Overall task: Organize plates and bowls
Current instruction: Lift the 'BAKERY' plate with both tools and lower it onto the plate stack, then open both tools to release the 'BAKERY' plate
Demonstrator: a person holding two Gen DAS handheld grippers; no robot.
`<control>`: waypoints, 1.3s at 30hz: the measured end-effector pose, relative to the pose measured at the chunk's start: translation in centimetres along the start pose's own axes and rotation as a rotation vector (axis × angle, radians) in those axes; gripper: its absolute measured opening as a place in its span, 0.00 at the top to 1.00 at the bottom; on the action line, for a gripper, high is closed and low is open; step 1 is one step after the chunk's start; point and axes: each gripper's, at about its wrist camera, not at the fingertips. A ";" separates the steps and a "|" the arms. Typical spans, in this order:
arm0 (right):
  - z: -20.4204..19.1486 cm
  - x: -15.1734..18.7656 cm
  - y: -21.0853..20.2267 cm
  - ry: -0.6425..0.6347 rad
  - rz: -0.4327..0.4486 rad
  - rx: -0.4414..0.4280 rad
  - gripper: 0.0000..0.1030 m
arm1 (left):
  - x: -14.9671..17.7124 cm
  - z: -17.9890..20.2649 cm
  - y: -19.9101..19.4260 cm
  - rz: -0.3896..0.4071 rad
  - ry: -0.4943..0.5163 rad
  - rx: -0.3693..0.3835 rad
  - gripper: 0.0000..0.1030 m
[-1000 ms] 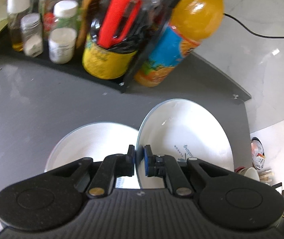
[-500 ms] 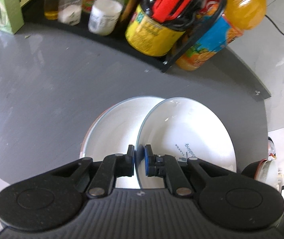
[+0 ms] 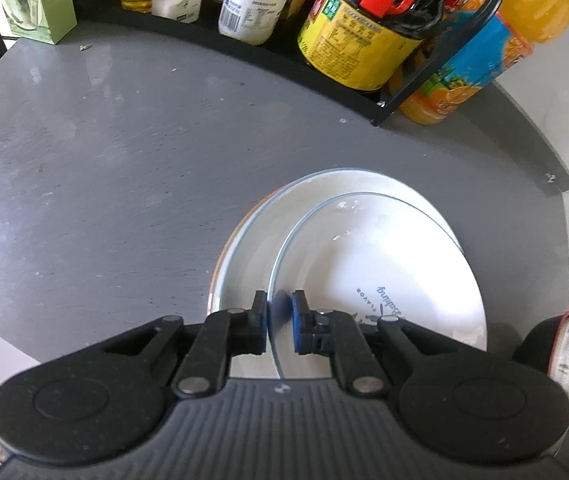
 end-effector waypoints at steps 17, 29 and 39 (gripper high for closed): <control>-0.5 -0.7 0.3 -0.015 -0.067 -0.019 0.76 | 0.7 0.9 0.1 0.061 0.084 -0.048 0.88; 0.6 0.9 -3.1 0.030 0.010 0.045 0.50 | 0.6 1.3 0.4 0.038 0.126 -0.064 0.86; 3.1 1.9 -4.8 0.079 0.074 0.041 0.34 | 0.1 3.1 -2.4 0.116 0.128 -0.110 0.31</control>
Point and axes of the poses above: each gripper's, at about its wrist camera, not at the fingertips, and y roughly the way its jaws point, z to its right, x to its underside, and after that the axes turned 13 degrees about -y, right-handed
